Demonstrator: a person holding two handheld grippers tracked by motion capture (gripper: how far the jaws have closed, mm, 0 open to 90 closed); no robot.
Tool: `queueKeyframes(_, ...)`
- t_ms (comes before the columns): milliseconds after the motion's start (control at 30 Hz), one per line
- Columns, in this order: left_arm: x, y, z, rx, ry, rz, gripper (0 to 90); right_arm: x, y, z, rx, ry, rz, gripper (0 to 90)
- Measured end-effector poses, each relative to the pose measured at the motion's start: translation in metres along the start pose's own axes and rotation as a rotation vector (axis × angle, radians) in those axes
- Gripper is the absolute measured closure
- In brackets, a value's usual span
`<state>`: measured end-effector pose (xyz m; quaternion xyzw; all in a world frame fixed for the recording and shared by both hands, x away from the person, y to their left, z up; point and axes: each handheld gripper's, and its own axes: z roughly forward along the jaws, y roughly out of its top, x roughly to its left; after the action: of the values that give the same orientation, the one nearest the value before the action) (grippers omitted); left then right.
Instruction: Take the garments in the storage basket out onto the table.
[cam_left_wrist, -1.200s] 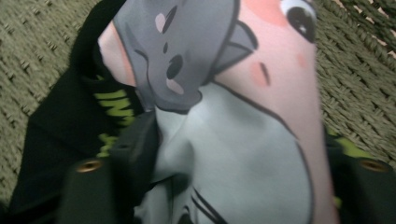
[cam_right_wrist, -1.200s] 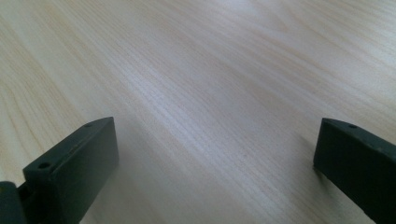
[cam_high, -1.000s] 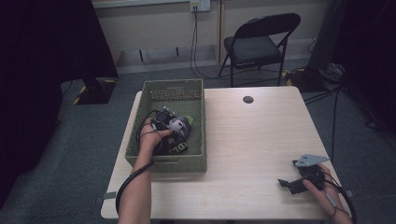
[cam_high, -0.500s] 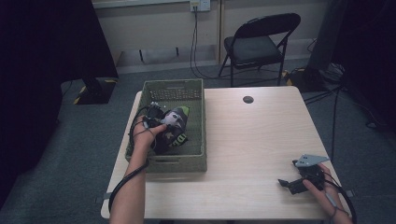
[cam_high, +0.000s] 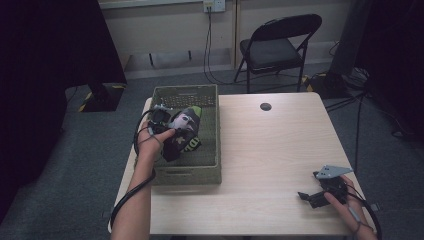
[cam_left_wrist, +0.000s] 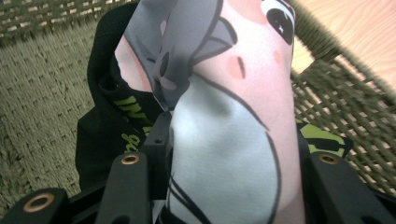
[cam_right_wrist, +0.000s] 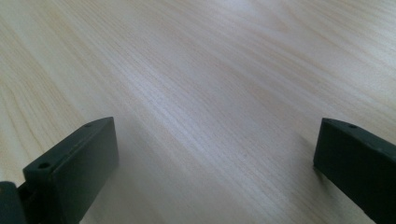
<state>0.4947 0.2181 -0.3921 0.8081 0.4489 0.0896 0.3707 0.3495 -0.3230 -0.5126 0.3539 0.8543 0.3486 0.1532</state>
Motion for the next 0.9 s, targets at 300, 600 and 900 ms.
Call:
queueKeyframes(300, -0.008, 0.01, -0.015, -0.035, -0.004, 0.023, 53.0, 0.0, 0.0, 0.0, 0.0, 0.0, 0.0, 0.0)
queueKeyframes(600, -0.015, 0.019, -0.032, -0.081, -0.023, 0.038, 53.0, 0.0, 0.0, 0.0, 0.0, 0.0, 0.0, 0.0)
queueKeyframes(900, -0.023, 0.028, -0.046, -0.099, -0.033, 0.062, 53.0, 0.0, 0.0, 0.0, 0.0, 0.0, 0.0, 0.0)
